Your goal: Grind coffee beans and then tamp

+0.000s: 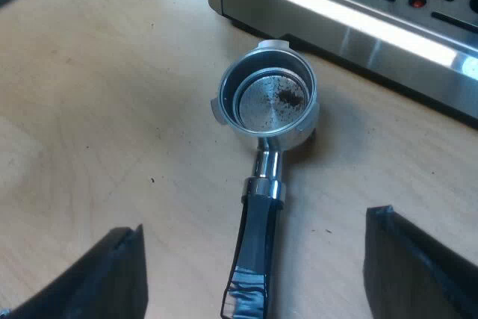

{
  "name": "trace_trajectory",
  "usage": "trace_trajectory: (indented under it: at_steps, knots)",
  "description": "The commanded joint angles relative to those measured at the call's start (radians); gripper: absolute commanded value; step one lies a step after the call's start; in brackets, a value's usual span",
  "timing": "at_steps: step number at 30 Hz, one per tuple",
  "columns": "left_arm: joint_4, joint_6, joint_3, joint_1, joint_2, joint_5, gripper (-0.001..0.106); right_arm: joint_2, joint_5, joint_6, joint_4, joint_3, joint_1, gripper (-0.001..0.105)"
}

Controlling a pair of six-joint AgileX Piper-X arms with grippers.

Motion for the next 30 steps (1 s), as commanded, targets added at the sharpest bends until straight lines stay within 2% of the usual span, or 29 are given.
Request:
trace_trajectory:
  at_steps: [1, 5, 10, 22, 25, 30]
  knots:
    - [-0.044, 0.009, -0.025, -0.075, 0.053, -0.052, 0.004, -0.004, -0.002, -0.009, -0.007, -0.002, 0.001, 0.063]
    - [-0.123, 0.009, -0.041, -0.163, 0.133, -0.108, 0.004, -0.004, -0.002, -0.009, -0.007, -0.002, 0.001, 0.063]
    - [-0.226, 0.009, -0.042, -0.215, 0.212, -0.169, 0.004, -0.004, -0.002, -0.009, 0.008, -0.002, 0.001, 0.063]
    - [-0.296, 0.009, -0.096, -0.217, 0.398, -0.179, 0.004, -0.004, -0.002, -0.005, 0.031, -0.002, 0.001, 0.063]
    - [-0.304, 0.009, -0.098, -0.217, 0.434, -0.210, 0.004, -0.004, -0.002, -0.005, 0.031, -0.002, 0.001, 0.063]
    - [-0.304, 0.039, -0.098, -0.217, 0.482, -0.218, 0.004, -0.004, -0.002, -0.005, 0.031, -0.002, 0.001, 0.063]
